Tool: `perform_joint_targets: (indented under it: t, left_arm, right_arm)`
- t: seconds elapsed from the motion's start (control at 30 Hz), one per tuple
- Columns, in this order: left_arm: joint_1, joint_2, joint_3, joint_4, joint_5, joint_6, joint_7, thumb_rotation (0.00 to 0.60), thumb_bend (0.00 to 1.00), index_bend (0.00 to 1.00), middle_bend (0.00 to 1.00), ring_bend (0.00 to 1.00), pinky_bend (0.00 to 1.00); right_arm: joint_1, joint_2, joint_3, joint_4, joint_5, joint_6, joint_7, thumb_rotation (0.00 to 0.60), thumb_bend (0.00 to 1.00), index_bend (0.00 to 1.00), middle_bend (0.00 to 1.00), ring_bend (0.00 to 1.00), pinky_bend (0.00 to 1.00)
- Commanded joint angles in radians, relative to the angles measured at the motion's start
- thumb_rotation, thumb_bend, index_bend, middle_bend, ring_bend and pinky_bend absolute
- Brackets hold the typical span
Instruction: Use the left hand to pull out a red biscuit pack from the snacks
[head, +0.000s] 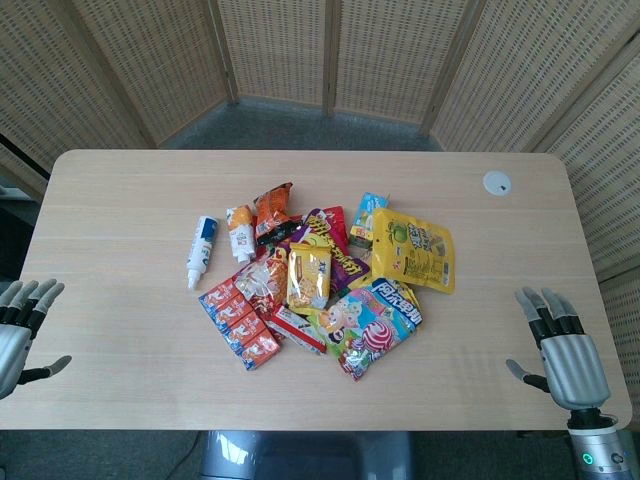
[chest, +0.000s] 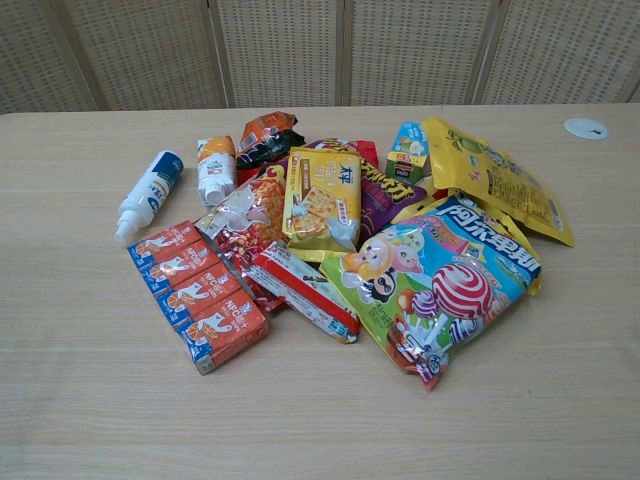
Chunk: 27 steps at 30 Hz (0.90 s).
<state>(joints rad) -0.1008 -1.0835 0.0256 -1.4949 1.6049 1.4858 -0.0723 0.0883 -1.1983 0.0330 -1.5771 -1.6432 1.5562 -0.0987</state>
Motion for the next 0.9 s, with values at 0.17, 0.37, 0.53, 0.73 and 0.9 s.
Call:
perform_joint_targets:
  t: [0.17,0.37,0.53,0.73,0.9]
  left_arm:
    - [-0.001,-0.004,0.001,0.002,0.0,-0.003,0.003,0.6,0.0,0.04,0.0,0.0,0.0]
    - [-0.011,-0.021,0.019,0.009,0.012,-0.038,0.012,0.6,0.0,0.04,0.0,0.0,0.0]
    - [-0.11,-0.055,0.043,0.056,0.102,-0.161,0.034,0.6,0.0,0.05,0.0,0.0,0.0]
    - [-0.295,-0.089,0.061,0.037,0.151,-0.437,0.03,0.6,0.0,0.05,0.0,0.0,0.0]
    - [-0.422,-0.147,0.046,-0.031,0.091,-0.673,0.071,0.6,0.0,0.04,0.0,0.0,0.0]
  right_arm:
    - [-0.002,0.005,0.004,-0.004,0.002,0.007,0.008,0.6,0.0,0.0,0.0,0.0,0.0]
    - [-0.004,0.015,0.011,-0.014,0.006,0.016,0.017,0.6,0.0,0.0,0.0,0.0,0.0]
    - [-0.005,0.017,0.013,-0.013,0.016,0.009,0.017,0.6,0.0,0.0,0.0,0.0,0.0]
    - [-0.004,0.017,0.018,-0.015,0.019,0.011,0.013,0.6,0.0,0.0,0.0,0.0,0.0]
    - [-0.005,0.02,0.018,-0.016,0.02,0.012,0.014,0.6,0.0,0.0,0.0,0.0,0.0]
